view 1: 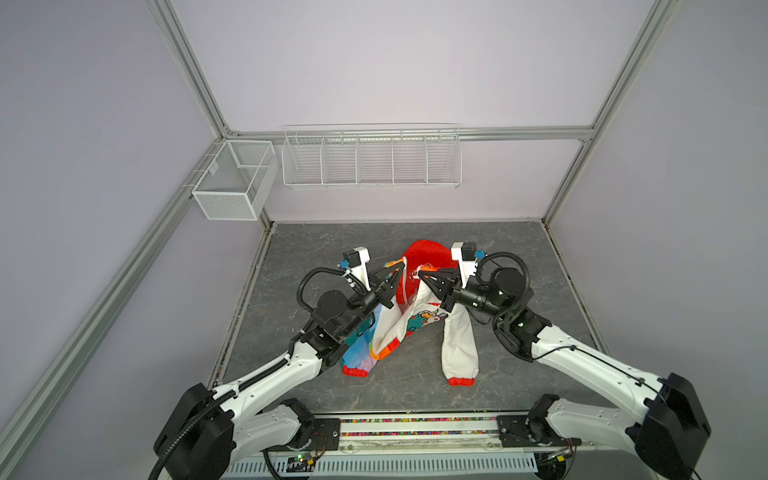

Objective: Zip up the jacket
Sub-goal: 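Hold the lifted zipper bottom steady with both grippers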

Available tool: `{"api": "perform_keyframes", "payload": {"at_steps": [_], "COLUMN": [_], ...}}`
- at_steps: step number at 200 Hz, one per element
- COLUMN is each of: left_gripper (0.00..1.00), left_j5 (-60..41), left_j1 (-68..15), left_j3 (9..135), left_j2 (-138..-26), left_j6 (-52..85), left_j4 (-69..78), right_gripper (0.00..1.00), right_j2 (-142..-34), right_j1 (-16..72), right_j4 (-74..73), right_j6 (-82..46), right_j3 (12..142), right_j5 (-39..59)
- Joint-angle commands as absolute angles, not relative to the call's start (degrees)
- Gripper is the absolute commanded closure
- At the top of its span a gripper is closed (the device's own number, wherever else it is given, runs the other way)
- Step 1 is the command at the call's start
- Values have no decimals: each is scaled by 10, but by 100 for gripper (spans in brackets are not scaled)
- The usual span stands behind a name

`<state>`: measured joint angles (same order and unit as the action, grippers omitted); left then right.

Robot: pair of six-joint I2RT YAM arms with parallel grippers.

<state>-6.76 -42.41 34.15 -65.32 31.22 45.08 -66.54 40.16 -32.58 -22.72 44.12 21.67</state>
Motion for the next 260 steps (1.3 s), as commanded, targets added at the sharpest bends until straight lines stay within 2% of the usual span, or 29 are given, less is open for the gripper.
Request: {"api": "perform_keyframes", "payload": {"at_steps": [1,124,260], "left_gripper": [100,100,100], "left_j5": [-79,-118,-121], "left_j1": [-422,-422,-422], "left_j3": [359,363,350], "left_j2": [-670,-728,-741], "left_j6": [318,370,385], "left_j4": [537,667,708], "right_gripper": [94,94,94], "right_j2": [-656,-691,-706], "right_j1": [399,398,395], "right_j4": [-358,-424,-452], "right_j6": [-236,-298,-322], "right_j3": [443,450,455], "right_j5": [230,213,207]}}
